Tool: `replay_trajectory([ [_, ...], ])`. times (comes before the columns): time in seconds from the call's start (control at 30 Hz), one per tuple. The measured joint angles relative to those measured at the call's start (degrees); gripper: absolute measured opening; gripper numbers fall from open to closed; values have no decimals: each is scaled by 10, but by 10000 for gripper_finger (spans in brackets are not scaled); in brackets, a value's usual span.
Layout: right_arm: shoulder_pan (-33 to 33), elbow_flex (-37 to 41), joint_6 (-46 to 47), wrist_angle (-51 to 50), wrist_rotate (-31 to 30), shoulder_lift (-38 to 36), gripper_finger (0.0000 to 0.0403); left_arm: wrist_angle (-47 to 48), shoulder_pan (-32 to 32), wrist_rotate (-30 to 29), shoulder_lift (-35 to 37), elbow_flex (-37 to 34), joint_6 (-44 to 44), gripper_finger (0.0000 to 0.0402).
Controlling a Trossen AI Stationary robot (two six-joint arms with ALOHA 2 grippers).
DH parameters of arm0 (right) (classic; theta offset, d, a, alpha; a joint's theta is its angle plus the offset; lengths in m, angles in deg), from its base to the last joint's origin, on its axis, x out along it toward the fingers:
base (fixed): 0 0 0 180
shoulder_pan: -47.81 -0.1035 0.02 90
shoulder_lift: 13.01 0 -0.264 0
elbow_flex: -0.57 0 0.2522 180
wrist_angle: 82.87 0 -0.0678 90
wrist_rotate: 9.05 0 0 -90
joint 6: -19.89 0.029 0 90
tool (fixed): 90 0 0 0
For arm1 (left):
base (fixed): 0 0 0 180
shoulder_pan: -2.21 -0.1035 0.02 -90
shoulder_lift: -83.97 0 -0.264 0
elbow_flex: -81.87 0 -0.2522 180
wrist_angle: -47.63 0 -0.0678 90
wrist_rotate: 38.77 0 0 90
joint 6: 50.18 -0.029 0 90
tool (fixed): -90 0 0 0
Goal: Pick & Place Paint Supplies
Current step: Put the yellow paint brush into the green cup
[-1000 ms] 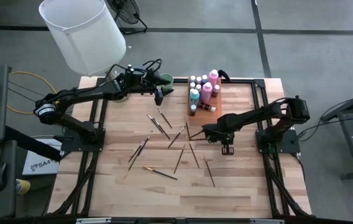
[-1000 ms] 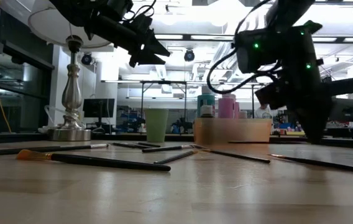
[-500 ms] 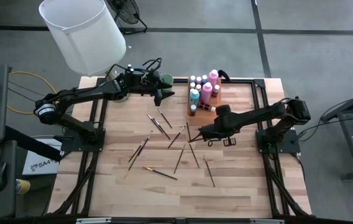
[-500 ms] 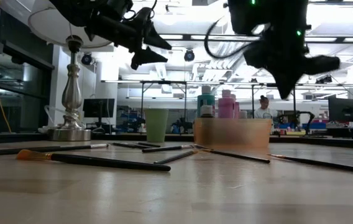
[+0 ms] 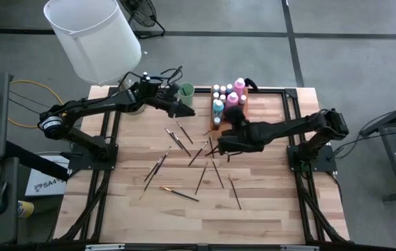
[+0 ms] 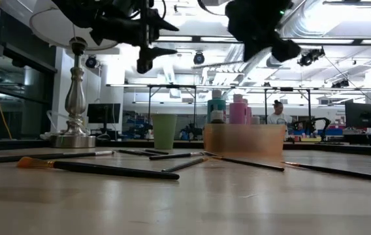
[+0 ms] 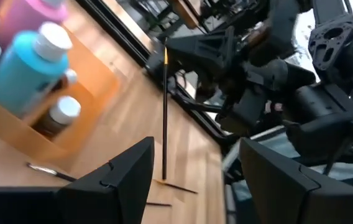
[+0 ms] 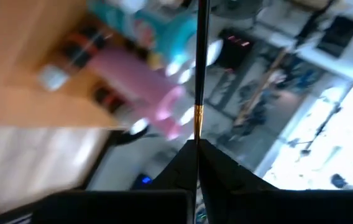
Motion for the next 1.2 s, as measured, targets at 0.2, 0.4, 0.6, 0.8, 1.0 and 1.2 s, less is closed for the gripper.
replay_trajectory([
  [0.2,4,-11,-181,157,-17,0,3,-13,0,60,0,0,54,232],
  [0.4,16,-11,-333,311,-3,0,3,-42,11,101,0,0,111,232],
  [0.6,29,-11,-440,435,9,-1,3,-41,29,82,-2,0,109,232],
  [0.8,30,-12,-465,461,40,-1,3,-37,35,40,-3,0,91,232],
  [1.0,30,-12,-458,461,40,-1,3,-25,35,22,-3,0,86,232],
  [1.2,23,-12,-456,457,43,-1,3,-26,34,13,-3,0,85,232],
])
